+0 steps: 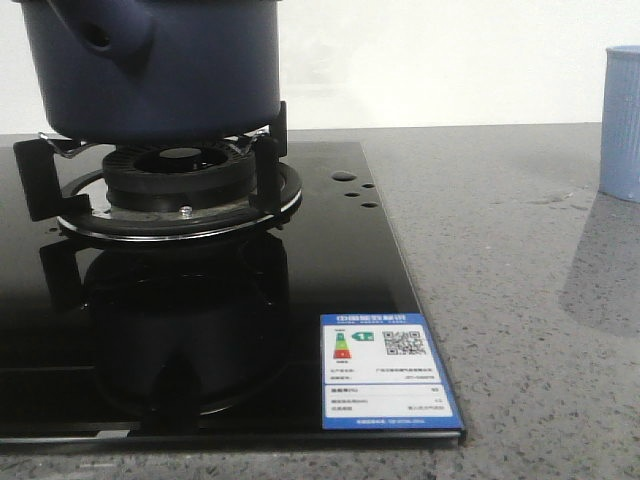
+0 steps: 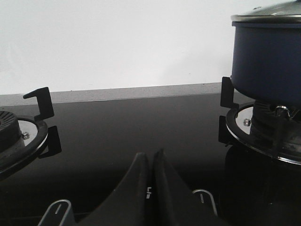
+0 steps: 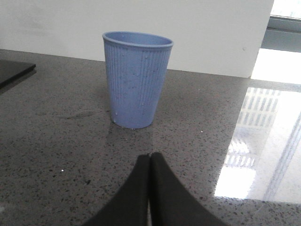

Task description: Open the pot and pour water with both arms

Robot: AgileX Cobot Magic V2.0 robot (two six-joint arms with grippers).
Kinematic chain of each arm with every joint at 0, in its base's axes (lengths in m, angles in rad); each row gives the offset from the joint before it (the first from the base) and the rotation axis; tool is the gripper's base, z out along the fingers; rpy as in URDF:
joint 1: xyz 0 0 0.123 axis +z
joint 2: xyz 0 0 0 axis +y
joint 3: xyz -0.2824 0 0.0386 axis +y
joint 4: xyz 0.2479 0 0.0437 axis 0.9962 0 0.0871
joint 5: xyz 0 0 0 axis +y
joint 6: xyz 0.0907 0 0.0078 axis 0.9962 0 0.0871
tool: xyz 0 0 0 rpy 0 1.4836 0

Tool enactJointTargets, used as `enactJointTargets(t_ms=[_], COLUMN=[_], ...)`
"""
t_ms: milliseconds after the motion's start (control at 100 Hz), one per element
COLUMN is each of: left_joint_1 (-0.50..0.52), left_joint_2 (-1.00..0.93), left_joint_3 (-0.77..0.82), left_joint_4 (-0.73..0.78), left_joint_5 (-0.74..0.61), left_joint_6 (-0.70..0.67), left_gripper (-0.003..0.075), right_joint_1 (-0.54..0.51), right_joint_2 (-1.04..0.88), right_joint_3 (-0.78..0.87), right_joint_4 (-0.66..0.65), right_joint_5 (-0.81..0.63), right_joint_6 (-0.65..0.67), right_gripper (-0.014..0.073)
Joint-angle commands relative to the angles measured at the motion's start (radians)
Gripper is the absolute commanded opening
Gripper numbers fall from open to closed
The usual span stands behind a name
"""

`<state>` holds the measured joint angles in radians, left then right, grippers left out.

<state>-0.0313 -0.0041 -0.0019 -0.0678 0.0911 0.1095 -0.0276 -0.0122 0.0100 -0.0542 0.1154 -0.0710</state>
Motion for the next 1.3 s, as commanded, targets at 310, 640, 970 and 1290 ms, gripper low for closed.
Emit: enactJointTargets(t_ms=[310,640,970,1290], left_joint_1=[0.005,0.005,0.005,0.005], left_joint_2=[-0.024,-0.024,-0.024,-0.024], left_joint_3=[0.015,0.015,0.015,0.015], left_joint_4=[-0.007,-0.007,-0.008,-0.074], left_joint_5=[-0.080,-0.084,-0.091,-0.091], left_joint_6=[-0.009,-0.009,-0.009,-0.009], left_gripper=[-0.0016,-0.0016,-0.0016,-0.0016], right_joint_1=[-0.006,-0.006,-0.006,-0.006], right_joint_2=[-0.019,-0.019,-0.019,-0.019], right_joint_3=[0.017,0.017,0.017,0.017], right_joint_4=[0.001,0.001,0.035,0.130], right_joint_5=[-0.075,-0.075,-0.082,-0.084], right_joint_6=[-0.010,-0.010,-0.008,-0.008], right_gripper=[-0.0061,-0.0061,-0.0061,-0.0061])
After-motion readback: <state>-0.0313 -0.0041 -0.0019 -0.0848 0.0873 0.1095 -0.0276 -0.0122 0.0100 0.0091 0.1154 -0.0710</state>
